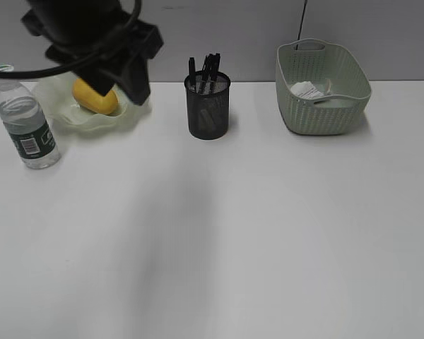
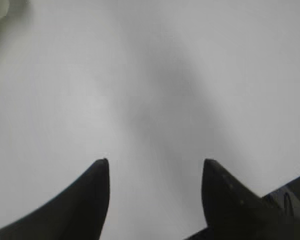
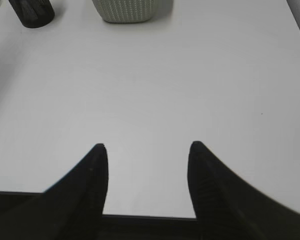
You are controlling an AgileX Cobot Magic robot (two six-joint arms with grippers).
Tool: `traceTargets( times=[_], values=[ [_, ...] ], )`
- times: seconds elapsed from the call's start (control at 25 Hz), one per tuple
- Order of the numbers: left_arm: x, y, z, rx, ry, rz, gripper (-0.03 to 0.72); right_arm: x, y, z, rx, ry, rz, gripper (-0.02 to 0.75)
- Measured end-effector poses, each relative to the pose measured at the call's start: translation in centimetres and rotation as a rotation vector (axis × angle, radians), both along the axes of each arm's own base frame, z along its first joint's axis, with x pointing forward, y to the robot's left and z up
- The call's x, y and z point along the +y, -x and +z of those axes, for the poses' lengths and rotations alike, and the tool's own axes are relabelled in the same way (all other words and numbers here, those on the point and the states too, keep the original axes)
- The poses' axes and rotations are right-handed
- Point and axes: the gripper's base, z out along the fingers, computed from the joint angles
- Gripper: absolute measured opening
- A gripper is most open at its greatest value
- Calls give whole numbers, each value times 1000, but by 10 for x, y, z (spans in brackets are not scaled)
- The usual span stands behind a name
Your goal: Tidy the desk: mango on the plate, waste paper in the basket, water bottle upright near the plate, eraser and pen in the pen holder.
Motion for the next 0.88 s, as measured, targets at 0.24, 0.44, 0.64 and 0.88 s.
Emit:
traceTargets(
  times=[0.24,0.44,0.64,0.88],
  values=[
    [46,62,-8,34,-58,-2,473,0,0,0,-8,52,29,416],
    [92,127,-12,-7,-36,-1,475,0,-1,1,-28,91,53,416],
    [139,193,-16,-151,62,2,475,3,-5,-4,-37,91,74,429],
    [180,252,-28,-337,187,6,475,5,-5,-4,-39,89,93,498]
  ],
)
